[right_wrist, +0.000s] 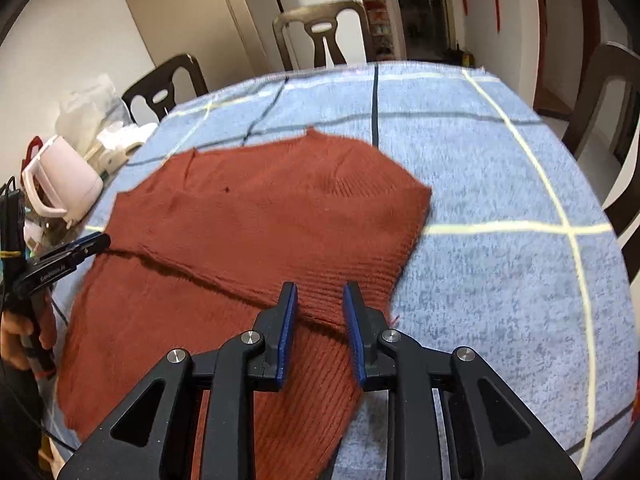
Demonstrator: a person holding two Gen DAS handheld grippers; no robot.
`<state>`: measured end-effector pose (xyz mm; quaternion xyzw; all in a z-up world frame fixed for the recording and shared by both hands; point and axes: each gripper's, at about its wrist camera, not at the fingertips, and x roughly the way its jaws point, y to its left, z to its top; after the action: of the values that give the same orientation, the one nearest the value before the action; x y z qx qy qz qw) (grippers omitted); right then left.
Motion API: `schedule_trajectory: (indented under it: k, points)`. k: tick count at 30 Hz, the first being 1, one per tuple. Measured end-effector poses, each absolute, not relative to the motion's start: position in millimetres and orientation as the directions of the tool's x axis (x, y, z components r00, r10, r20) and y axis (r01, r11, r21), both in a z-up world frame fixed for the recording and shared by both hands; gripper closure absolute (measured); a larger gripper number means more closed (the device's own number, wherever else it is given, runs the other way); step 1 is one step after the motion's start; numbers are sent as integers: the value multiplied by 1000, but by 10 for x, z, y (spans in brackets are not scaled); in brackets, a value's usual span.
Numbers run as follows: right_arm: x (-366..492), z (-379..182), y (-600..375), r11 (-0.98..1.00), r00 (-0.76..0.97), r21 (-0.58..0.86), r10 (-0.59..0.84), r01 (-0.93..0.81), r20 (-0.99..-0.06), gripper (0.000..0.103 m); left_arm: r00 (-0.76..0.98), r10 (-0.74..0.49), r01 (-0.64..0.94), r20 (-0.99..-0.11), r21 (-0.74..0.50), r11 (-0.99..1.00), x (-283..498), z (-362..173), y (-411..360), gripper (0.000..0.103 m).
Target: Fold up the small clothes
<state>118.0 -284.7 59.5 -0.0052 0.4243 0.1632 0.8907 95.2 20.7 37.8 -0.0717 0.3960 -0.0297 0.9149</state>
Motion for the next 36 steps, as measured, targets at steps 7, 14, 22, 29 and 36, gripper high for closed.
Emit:
schedule_trajectory:
  k: [7, 14, 22, 29, 36]
  points:
    - [1130, 642, -2835, 949, 592, 125, 279, -289, -756, 78, 676, -114, 11, -728, -144, 990, 813, 419, 165, 70]
    - [1006, 666, -2866, 933, 567, 187, 338, -308, -751, 56, 673, -116, 10, -731, -148, 989, 573, 404, 208, 64]
    - [758, 576, -2965, 929, 538, 226, 356, -293, -764, 56, 672, -132, -5, -729, -184, 983, 266, 378, 287, 61]
    - [401, 475, -3070, 896, 496, 327, 439, -299, -749, 55, 659, -212, 9, -722, -274, 962, -115, 280, 339, 58]
    - [39, 370, -3087, 830, 451, 462, 558, -313, -697, 55, 663, -303, 47, -684, -366, 929, -487, 230, 291, 53]
